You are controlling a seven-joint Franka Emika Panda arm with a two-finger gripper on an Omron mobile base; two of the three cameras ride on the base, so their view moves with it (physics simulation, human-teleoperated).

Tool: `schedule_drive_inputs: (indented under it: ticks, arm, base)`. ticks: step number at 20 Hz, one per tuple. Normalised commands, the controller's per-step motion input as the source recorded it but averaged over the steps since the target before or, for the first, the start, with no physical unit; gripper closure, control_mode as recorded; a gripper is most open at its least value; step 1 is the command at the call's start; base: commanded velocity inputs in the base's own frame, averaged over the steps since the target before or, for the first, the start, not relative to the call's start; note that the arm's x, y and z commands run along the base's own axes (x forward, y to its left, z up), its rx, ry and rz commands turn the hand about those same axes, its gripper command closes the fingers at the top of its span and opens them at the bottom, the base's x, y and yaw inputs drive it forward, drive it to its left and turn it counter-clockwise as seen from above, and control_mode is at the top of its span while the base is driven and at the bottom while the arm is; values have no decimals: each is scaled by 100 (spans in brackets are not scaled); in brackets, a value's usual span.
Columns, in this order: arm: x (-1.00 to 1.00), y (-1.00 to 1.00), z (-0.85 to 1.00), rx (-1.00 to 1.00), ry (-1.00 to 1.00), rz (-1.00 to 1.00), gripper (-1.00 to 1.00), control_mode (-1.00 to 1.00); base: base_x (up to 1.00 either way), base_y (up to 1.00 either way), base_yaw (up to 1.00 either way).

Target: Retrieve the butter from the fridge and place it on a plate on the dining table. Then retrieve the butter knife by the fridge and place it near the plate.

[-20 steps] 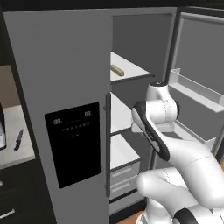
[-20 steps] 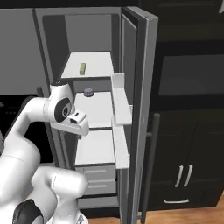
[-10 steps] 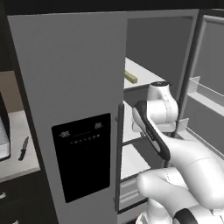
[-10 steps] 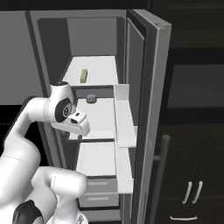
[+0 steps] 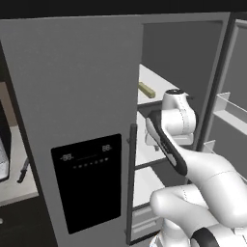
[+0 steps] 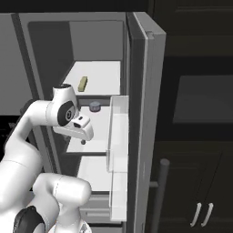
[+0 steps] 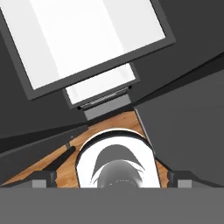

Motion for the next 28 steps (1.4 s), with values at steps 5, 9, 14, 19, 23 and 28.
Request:
schedule_drive_inputs:
  ticks: [5,9,14,19,23,28]
  arm:
    - [0,0,0,0,0,0,-100,100]
    - [0,0,0,0,0,0,-100,100]
    - [0,0,0,0,0,0,-100,100]
    - [0,0,0,0,0,0,-100,100]
    - [0,0,0,0,-2,0,-100,-100]
    - [0,-19,20,-2,-28,8,-100,-100]
  base:
    - [45,-30,9]
    - [29,-58,2]
    - [12,-33,0]
    - [0,0,0]
    - [0,0,0]
    - [0,0,0]
